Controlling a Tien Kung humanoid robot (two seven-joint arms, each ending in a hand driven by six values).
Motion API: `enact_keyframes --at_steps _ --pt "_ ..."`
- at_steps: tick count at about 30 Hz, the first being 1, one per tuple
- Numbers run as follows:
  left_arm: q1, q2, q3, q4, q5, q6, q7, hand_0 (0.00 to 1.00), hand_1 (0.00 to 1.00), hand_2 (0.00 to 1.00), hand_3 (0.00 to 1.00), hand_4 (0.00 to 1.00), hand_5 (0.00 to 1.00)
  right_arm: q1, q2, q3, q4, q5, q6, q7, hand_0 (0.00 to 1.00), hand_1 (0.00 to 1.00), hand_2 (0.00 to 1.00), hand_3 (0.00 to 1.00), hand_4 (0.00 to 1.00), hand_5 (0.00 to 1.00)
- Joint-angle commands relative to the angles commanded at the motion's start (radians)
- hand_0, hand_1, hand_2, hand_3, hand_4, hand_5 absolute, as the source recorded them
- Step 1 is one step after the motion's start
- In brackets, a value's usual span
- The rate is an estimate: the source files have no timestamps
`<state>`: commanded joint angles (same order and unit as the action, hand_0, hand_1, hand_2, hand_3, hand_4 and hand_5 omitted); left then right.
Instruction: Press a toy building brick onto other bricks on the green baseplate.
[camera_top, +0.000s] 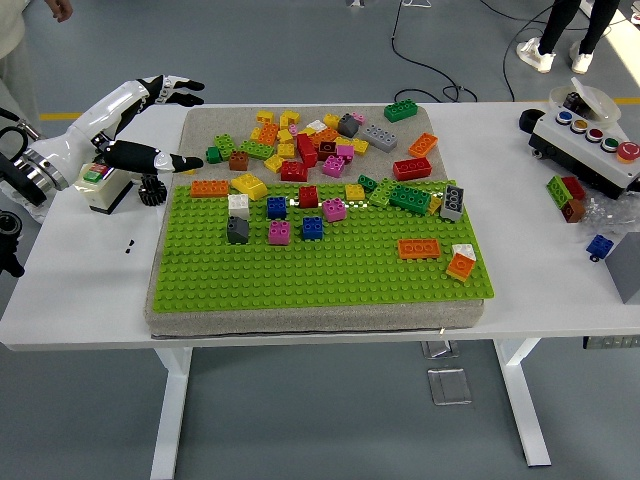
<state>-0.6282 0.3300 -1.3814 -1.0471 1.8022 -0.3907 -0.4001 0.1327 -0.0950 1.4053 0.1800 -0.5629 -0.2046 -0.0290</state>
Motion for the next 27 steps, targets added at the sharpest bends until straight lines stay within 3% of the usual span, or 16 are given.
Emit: enact_keyframes --at_steps 14,23,24,27 --pt "-0.038 -0.026 0.067 0.038 0.184 -0.002 -0.032 0.91 0.792 0.739 0.754 0.998 0.185 0.0 0.001 -0.006 0.0 0.001 0.0 0.006 0.726 0.661 0.709 0.59 0.918 0.5" --pt "-0.066 -0.036 0.098 0.067 0.229 0.007 -0.051 0.908 0.779 0.73 0.725 0.998 0.193 0.0 0.001 -0.014 0.0 0.0 0.002 0.004 0.726 0.661 0.709 0.59 0.918 0.501" --pt "-0.07 -0.038 0.106 0.067 0.238 0.01 -0.055 0.9 0.77 0.695 0.656 0.97 0.203 0.0 0.001 -0.015 0.0 0.0 0.003 0.004 0.726 0.661 0.709 0.59 0.917 0.5" --pt "-0.078 -0.045 0.125 0.074 0.265 0.019 -0.063 0.9 0.77 0.695 0.656 0.97 0.203 0.001 0.001 -0.017 0.0 0.0 0.003 0.004 0.726 0.661 0.709 0.59 0.917 0.5"
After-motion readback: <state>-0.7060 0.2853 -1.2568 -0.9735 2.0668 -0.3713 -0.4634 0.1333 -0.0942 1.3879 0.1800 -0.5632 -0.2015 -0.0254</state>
